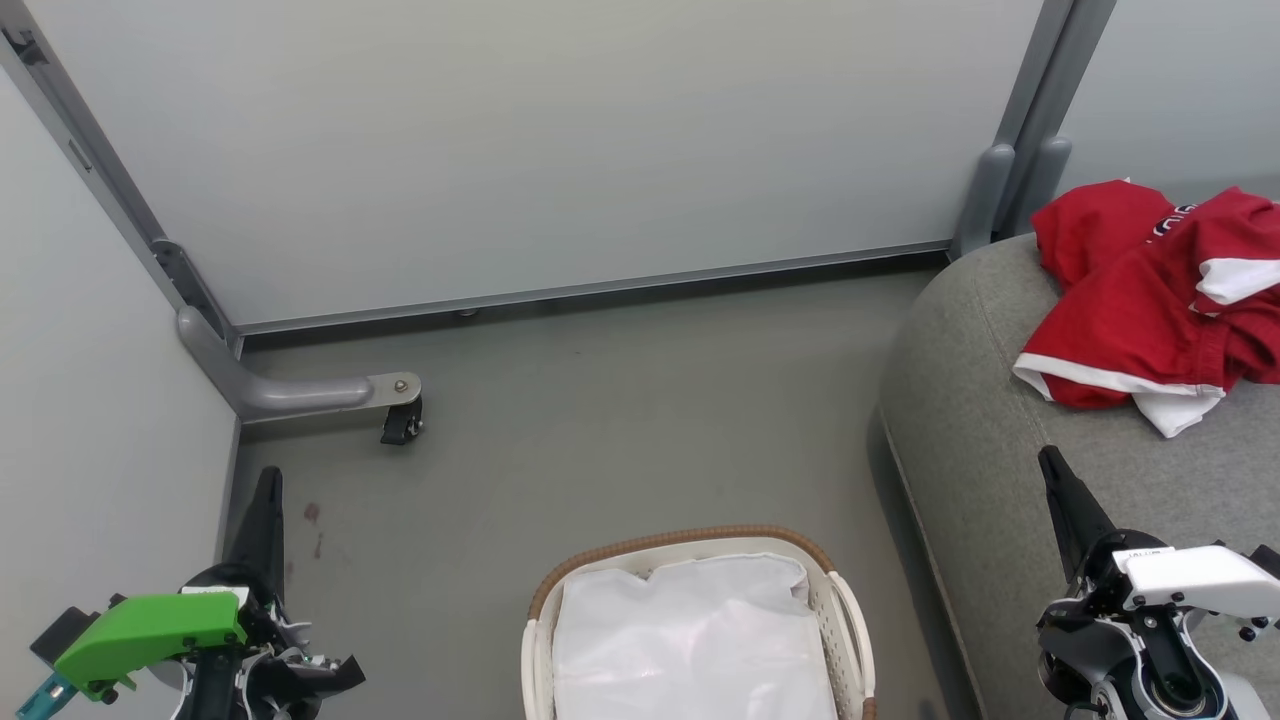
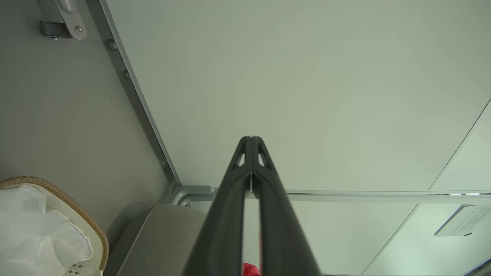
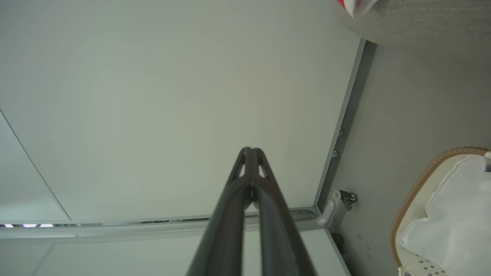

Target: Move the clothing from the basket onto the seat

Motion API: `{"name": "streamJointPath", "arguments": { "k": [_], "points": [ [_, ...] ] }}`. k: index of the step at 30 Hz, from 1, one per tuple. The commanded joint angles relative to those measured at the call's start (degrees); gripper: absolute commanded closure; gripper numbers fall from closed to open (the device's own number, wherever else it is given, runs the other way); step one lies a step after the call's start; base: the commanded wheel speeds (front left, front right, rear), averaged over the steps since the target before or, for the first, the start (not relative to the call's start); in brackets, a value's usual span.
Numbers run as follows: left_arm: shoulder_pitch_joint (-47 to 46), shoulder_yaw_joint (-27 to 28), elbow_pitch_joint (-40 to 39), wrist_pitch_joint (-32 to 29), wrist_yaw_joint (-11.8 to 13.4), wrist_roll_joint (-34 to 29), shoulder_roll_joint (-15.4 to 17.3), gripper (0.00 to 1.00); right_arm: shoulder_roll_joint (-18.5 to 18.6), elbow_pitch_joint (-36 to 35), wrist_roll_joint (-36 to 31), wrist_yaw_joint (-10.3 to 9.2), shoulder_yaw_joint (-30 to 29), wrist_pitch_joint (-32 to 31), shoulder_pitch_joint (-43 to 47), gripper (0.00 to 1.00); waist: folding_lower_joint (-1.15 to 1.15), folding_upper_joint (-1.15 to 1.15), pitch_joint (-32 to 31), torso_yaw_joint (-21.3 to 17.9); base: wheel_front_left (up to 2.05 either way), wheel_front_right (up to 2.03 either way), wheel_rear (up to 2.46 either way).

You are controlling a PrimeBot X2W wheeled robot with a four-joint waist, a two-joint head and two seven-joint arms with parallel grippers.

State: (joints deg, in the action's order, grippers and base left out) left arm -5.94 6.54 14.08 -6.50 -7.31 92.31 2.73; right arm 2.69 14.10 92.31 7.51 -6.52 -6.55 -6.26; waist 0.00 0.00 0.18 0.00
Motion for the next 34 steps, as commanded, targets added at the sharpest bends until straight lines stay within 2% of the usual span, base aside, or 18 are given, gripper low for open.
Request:
{"name": "streamJointPath", "arguments": {
  "k": [1, 34],
  "points": [
    [-0.57, 0.15, -0.11, -0.26, -0.38, 0.19, 0.27, 1.00, 0.36, -0.23, 0.19, -0.04, -0.14, -0.17, 0.12, 1.00, 0.00, 0.00, 0.00, 0.00, 0.00, 0.00, 0.00],
    [-0.56, 0.14, -0.12, -0.25, -0.37, 0.19, 0.27, 1.00, 0.36, -0.22, 0.20, -0.04, -0.13, -0.17, 0.12, 1.00, 0.00, 0.00, 0.00, 0.00, 0.00, 0.00, 0.00]
  ]
}}
